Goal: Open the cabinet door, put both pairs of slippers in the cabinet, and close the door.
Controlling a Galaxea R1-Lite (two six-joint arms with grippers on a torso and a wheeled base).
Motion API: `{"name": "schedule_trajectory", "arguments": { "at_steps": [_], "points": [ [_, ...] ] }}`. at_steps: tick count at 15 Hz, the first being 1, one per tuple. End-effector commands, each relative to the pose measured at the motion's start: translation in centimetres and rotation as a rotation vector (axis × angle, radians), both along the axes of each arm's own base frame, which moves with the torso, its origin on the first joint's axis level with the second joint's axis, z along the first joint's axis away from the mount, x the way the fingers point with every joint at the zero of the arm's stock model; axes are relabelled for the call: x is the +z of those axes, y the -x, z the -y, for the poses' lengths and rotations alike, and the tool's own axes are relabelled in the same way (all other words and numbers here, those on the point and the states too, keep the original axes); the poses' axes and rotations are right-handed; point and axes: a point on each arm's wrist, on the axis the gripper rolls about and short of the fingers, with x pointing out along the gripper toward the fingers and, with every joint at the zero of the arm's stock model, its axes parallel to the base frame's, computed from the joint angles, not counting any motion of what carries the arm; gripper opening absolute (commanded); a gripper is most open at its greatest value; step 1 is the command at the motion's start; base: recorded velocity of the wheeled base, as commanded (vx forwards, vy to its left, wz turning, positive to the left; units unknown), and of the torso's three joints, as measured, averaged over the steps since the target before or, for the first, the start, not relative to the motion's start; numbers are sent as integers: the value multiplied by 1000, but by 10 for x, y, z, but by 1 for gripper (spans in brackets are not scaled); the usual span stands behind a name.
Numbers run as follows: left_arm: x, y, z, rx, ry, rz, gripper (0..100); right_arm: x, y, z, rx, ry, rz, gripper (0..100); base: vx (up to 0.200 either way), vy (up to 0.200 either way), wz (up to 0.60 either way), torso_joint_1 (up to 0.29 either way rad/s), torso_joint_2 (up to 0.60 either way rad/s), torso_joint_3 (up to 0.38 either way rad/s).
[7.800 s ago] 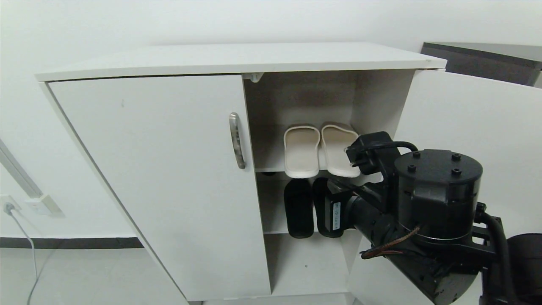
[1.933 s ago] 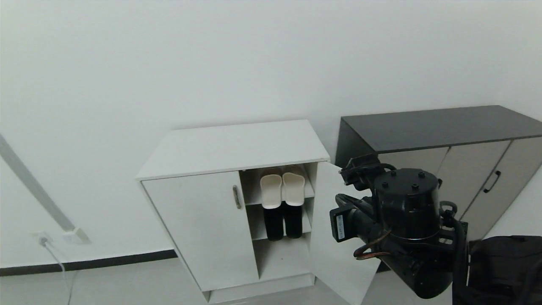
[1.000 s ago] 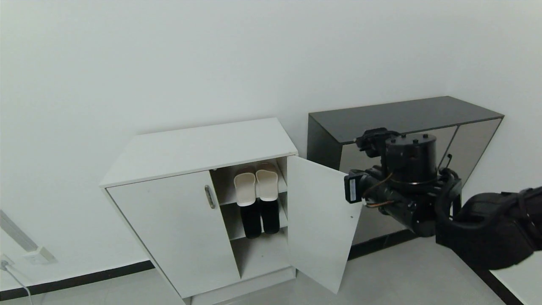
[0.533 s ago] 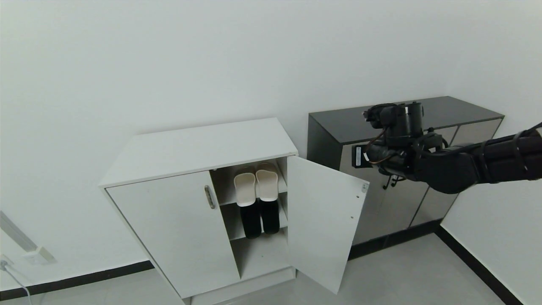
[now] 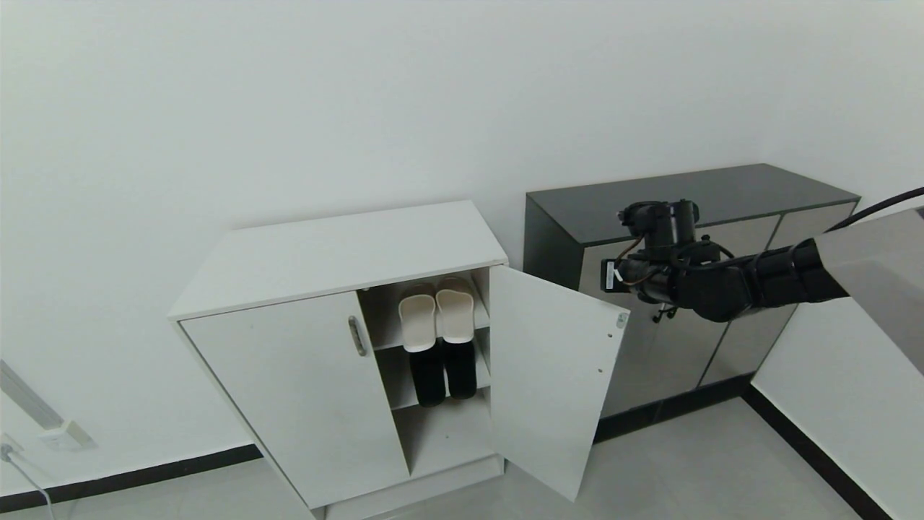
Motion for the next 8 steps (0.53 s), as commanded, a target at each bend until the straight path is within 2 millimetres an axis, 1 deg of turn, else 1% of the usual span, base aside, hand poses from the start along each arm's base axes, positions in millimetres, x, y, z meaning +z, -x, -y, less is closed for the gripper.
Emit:
{"name": "schedule_trajectory", "arguments": {
  "at_steps": [1, 5, 8],
  "points": [
    [0, 0, 0, 1, 0, -1, 0, -21, -10, -2, 0, 9, -38, 0, 0, 0, 0, 0, 0, 0],
    [0, 0, 0, 1, 2, -1, 0, -27, -11, -2, 1, 13, -51, 0, 0, 0, 0, 0, 0, 0],
    [0, 0, 0, 1, 0, 0, 0, -28, -7, -6, 12, 17, -60, 0, 0, 0, 0, 0, 0, 0]
  ]
}}
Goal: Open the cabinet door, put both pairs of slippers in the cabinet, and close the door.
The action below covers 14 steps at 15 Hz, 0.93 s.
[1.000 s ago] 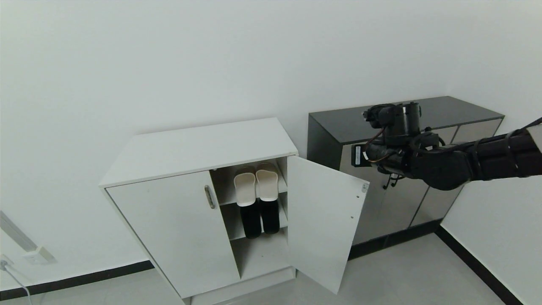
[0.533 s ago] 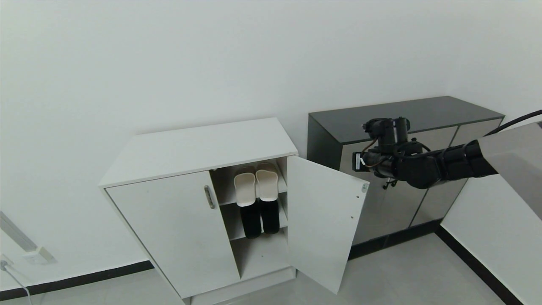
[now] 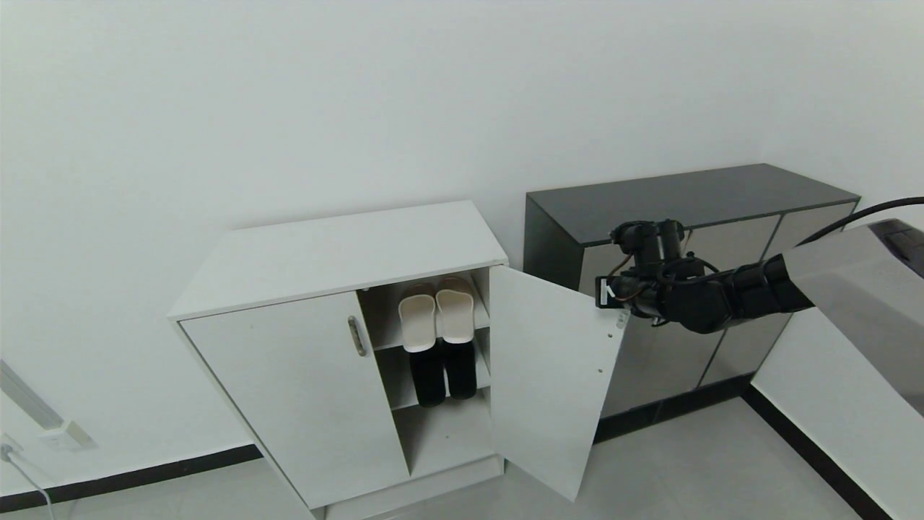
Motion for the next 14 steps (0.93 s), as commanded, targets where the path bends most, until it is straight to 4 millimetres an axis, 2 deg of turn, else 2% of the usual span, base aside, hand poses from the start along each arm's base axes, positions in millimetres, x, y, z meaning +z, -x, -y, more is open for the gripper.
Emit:
{"name": "schedule_trajectory", "arguments": {
  "at_steps": [1, 3, 6, 10, 11, 14],
  "points": [
    [0, 0, 0, 1, 1, 0, 0, 0, 6, -5, 14, 4, -8, 0, 0, 0, 0, 0, 0, 0],
    [0, 0, 0, 1, 1, -1, 0, 3, 19, -13, 39, 9, -19, 0, 0, 0, 0, 0, 0, 0],
    [0, 0, 0, 1, 1, 0, 0, 12, 49, -33, 104, 13, -25, 0, 0, 0, 0, 0, 0, 0],
    [0, 0, 0, 1, 1, 0, 0, 33, 103, -63, 217, -23, -25, 0, 0, 0, 0, 0, 0, 0],
    [0, 0, 0, 1, 1, 0, 0, 34, 108, -64, 226, -23, -25, 0, 0, 0, 0, 0, 0, 0],
    [0, 0, 0, 1, 1, 0, 0, 32, 141, -67, 292, 0, -37, 0, 0, 0, 0, 0, 0, 0]
  ]
}}
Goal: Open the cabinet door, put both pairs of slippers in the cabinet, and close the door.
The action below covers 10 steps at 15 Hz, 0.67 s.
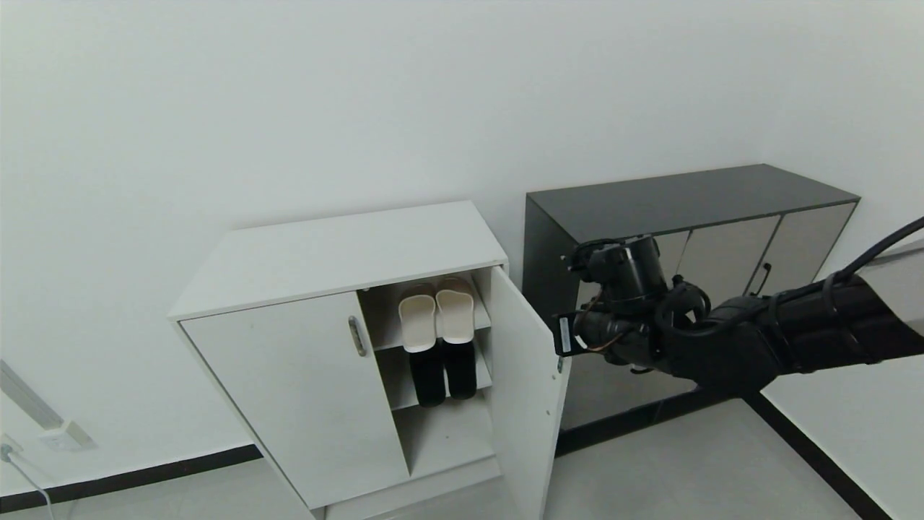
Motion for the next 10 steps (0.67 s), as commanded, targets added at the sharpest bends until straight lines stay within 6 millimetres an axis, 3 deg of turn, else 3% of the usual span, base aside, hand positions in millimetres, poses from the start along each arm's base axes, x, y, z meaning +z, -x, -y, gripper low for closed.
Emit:
{"name": "schedule_trajectory", "arguments": {
  "at_steps": [1, 6, 10],
  "points": [
    [0, 0, 0, 0, 0, -2, 0, 6, 25, 3, 52, 15, 36, 0, 0, 0, 0, 0, 0, 0],
    [0, 0, 0, 0, 0, -2, 0, 3, 28, 5, 66, 5, 93, 0, 0, 0, 0, 0, 0, 0],
    [0, 0, 0, 0, 0, 0, 0, -1, 29, 4, 104, -7, 76, 0, 0, 0, 600, 1, 2, 4]
  ]
}}
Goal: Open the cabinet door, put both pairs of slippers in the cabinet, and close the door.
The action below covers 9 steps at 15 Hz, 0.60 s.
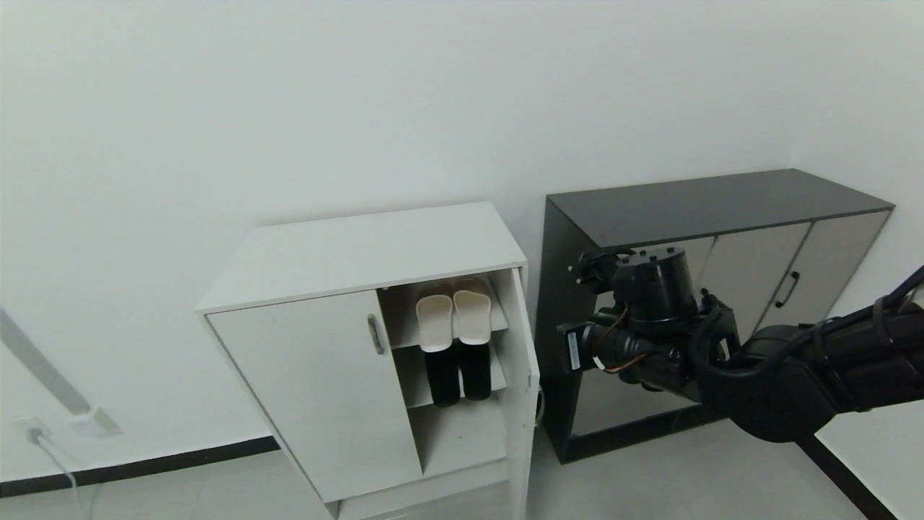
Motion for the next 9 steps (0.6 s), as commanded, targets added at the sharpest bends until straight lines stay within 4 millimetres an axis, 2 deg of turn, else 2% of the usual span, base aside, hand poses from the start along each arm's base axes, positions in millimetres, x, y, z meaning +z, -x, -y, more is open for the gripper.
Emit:
{"name": "schedule_trajectory", "arguments": {
  "at_steps": [1, 4, 7, 9],
  "points": [
    [0, 0, 0, 0, 0, -3, 0, -2, -1, 2, 2, -1, -7, 0, 0, 0, 0, 0, 0, 0],
    [0, 0, 0, 0, 0, -2, 0, -5, -9, 7, -29, 12, -10, 0, 0, 0, 0, 0, 0, 0],
    [0, 0, 0, 0, 0, -2, 0, -15, -29, 25, -117, 77, -1, 0, 0, 0, 0, 0, 0, 0],
    [0, 0, 0, 0, 0, -3, 0, -18, -33, 32, -144, 96, -16, 0, 0, 0, 0, 0, 0, 0]
  ]
}}
